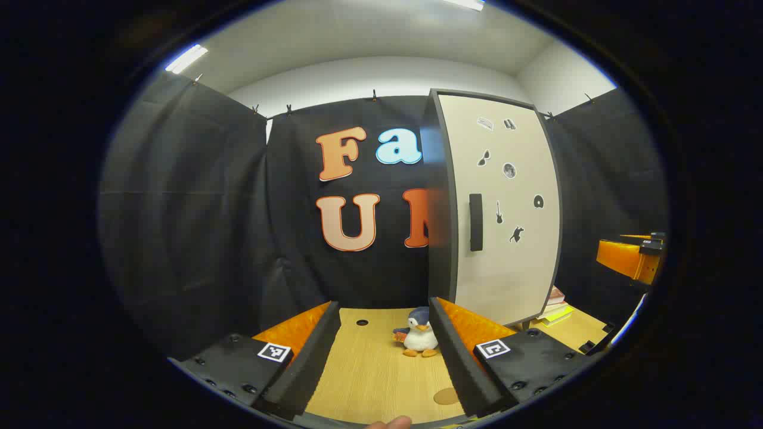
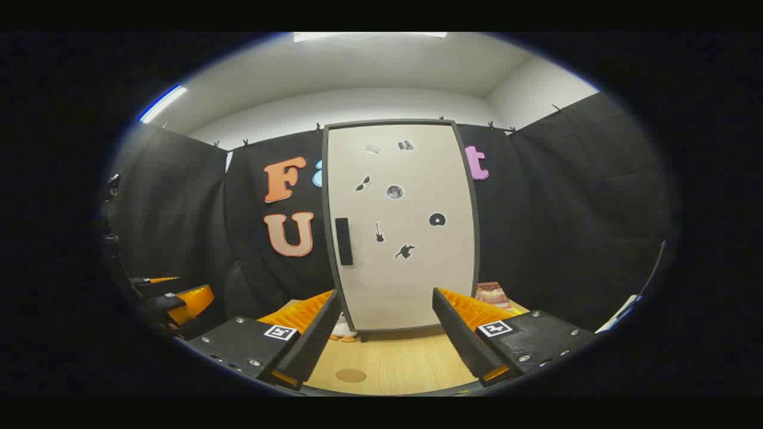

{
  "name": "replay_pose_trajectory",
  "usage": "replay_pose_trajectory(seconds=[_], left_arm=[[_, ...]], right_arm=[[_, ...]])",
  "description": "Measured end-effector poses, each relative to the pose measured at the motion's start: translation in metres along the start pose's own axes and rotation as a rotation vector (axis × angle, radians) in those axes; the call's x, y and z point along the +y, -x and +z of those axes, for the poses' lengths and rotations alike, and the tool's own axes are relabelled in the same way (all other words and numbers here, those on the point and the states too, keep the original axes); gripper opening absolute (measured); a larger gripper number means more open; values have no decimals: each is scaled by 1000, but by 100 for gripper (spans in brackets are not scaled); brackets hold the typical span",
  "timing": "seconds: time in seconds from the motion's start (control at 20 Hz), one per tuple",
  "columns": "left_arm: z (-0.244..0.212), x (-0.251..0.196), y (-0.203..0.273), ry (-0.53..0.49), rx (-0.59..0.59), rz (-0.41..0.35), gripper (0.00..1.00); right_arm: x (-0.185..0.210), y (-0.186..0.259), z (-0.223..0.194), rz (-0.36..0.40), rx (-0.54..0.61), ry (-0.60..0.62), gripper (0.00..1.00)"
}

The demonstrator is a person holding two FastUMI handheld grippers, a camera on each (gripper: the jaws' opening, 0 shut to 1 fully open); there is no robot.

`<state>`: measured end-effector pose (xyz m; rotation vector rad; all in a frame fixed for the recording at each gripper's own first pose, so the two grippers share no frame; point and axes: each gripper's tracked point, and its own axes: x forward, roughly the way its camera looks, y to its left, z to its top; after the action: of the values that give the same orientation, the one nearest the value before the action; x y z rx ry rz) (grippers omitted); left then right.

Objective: Open the cabinet door with the right hand, grasp the bottle in the cabinet with the left hand and place it on the coaster, then close the cabinet door with the right hand.

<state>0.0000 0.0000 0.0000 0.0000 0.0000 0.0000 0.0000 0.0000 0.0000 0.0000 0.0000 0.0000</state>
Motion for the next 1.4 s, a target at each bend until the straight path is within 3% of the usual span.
replay_pose_trajectory(seconds=[0.95,1.4], left_arm=[[-11,15,-14,1,27,3,97],[-24,47,-39,16,28,-55,97]], right_arm=[[6,-7,-5,-16,0,18,95],[43,-38,-4,-59,-14,32,95]])
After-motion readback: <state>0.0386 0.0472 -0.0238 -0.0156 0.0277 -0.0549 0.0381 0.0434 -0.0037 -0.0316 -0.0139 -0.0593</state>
